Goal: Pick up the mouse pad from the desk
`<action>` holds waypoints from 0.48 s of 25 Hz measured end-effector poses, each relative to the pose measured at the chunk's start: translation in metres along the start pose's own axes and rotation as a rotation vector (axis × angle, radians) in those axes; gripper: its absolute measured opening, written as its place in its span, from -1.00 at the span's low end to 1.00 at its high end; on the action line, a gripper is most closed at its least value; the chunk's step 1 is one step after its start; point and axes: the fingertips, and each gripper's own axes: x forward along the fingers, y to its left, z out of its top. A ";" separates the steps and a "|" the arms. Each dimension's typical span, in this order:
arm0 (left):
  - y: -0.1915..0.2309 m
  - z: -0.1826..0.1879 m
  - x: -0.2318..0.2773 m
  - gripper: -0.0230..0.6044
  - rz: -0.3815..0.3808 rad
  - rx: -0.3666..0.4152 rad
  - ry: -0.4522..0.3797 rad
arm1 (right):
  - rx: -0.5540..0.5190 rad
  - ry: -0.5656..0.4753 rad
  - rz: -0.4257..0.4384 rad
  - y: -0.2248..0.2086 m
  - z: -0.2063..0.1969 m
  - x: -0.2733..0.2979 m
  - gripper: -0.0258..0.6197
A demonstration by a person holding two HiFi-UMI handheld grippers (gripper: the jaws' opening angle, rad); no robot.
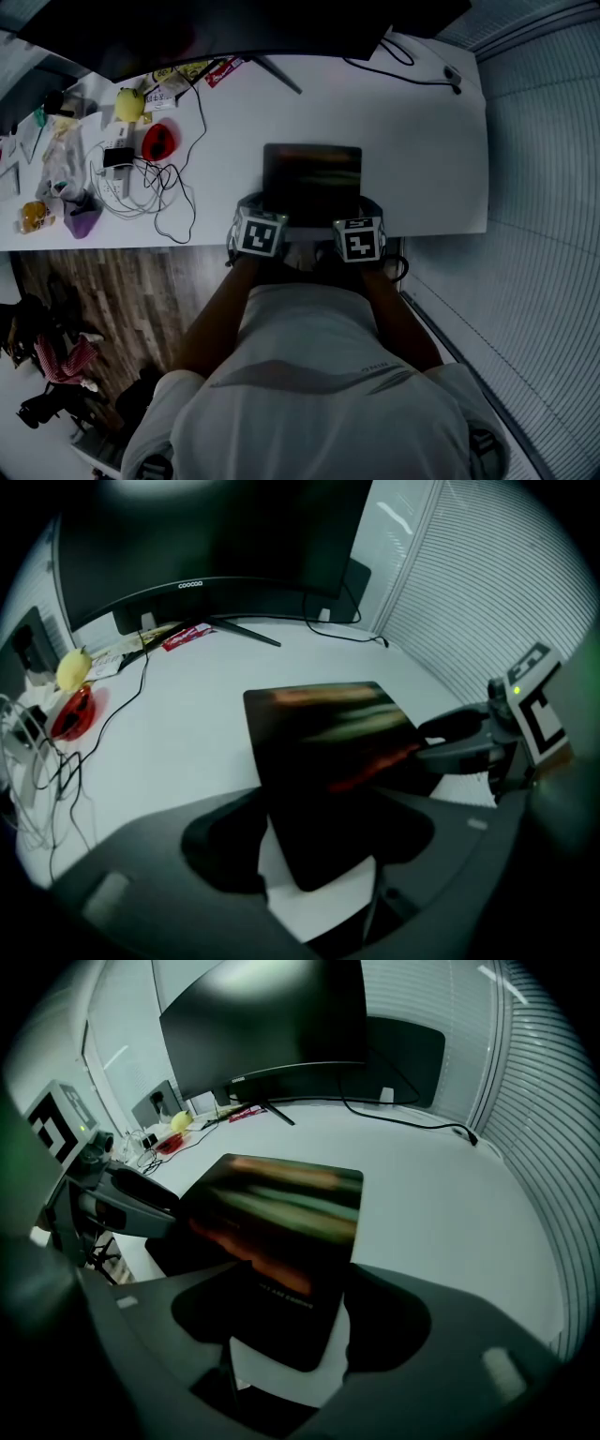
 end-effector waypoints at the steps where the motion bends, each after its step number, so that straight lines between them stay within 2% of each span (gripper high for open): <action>1: 0.000 0.000 0.000 0.00 0.001 0.000 0.003 | 0.001 0.000 -0.002 0.001 0.000 0.000 0.02; 6: 0.003 0.001 -0.001 -0.17 0.022 0.028 0.021 | -0.003 0.004 -0.009 0.004 0.002 -0.001 0.01; 12: 0.001 -0.002 0.003 -0.30 0.007 0.044 0.027 | -0.001 0.019 -0.016 0.006 0.002 0.001 -0.02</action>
